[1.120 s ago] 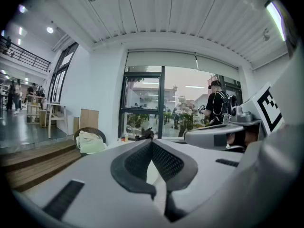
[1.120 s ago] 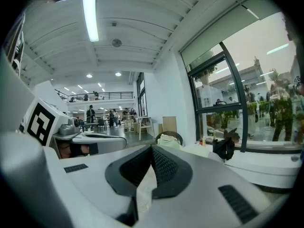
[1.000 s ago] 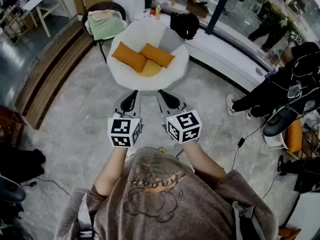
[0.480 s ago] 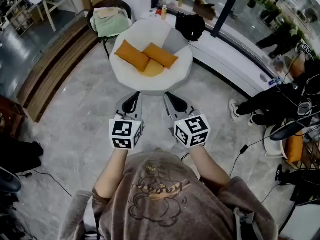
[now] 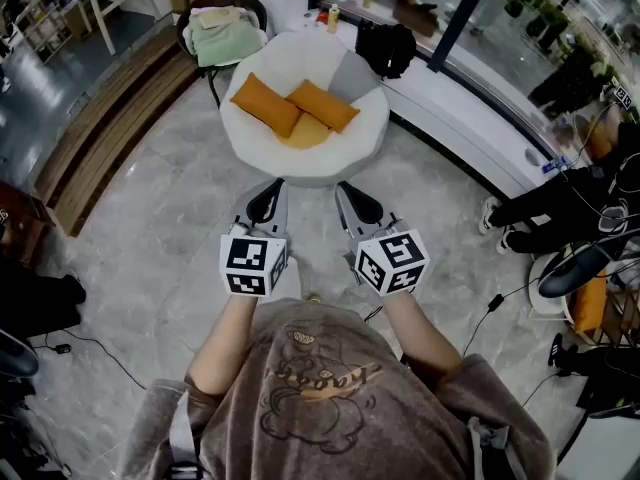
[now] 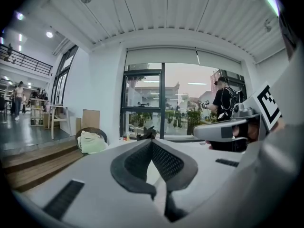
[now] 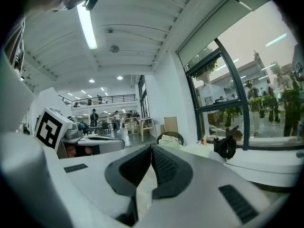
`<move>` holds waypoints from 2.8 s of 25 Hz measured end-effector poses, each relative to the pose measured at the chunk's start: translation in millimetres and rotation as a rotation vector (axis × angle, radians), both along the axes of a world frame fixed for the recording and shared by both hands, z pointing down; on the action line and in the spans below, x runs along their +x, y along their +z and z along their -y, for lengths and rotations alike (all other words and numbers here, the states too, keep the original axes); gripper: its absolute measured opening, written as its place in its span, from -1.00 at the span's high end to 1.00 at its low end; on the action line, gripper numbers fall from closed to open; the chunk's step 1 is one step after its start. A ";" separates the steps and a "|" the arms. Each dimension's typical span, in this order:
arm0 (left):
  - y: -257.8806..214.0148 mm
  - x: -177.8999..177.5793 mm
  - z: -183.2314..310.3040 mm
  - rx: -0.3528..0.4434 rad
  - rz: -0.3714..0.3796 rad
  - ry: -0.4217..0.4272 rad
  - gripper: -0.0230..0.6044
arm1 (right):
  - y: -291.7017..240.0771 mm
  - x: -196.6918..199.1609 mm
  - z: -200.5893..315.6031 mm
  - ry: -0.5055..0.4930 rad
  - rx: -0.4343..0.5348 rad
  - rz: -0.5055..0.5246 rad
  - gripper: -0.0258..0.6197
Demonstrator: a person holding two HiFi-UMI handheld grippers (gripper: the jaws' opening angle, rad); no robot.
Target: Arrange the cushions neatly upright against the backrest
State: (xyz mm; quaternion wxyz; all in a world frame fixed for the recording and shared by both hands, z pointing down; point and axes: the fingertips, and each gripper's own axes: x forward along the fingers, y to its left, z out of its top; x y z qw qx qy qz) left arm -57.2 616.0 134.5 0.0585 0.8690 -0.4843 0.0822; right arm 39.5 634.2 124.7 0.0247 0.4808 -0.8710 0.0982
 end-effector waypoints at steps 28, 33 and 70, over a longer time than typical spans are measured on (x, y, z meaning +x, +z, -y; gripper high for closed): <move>18.4 10.3 157.1 -0.062 0.003 0.091 0.91 | 23.1 -2.4 148.0 0.057 -0.077 0.012 0.86; 16.9 3.0 194.9 -0.076 0.010 0.108 0.91 | 18.5 -11.8 185.2 0.065 -0.080 0.012 0.86; 36.2 23.5 396.9 -0.118 0.023 0.248 0.91 | 28.9 22.4 385.0 0.228 -0.099 0.036 0.86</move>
